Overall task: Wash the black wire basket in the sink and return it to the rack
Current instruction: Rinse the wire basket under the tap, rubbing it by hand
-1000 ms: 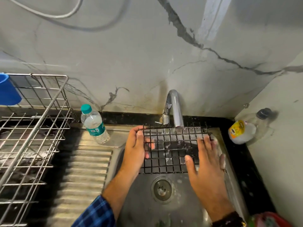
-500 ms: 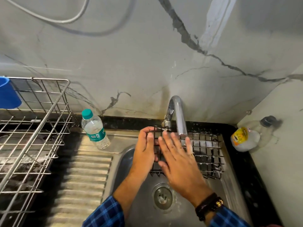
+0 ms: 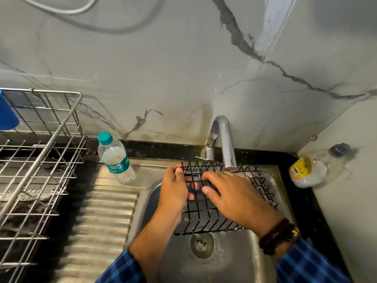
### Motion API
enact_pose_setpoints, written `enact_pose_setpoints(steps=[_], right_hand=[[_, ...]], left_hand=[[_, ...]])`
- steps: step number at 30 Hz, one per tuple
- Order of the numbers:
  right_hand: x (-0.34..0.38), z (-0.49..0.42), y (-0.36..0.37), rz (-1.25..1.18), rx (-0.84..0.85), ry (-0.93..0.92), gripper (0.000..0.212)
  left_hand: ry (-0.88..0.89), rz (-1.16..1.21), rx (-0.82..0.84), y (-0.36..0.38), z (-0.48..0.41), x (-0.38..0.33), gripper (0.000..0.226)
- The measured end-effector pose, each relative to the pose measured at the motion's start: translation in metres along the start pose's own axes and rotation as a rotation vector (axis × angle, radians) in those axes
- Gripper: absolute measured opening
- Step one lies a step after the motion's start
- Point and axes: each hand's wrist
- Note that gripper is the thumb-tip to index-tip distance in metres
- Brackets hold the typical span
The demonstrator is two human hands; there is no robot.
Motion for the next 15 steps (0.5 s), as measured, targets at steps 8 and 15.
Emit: enact_pose_setpoints(steps=[8,15], right_hand=[[-0.008,-0.041,-0.016,-0.171,0.413,0.173,0.057],[-0.008,-0.037,-0.02,-0.131,0.428,0.175,0.049]], left_hand=[[0.017,-0.056,-0.01,0.007,-0.003,-0.001,0.02],[0.014,-0.186,-0.003,0.007,-0.019,-0.011,0.022]])
Point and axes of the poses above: each hand's wrist, its own z-axis away from the middle knuckle, its own y-axis out of the palm, x = y × z, and after that the axes turned 11 degrees about -x, right-handed
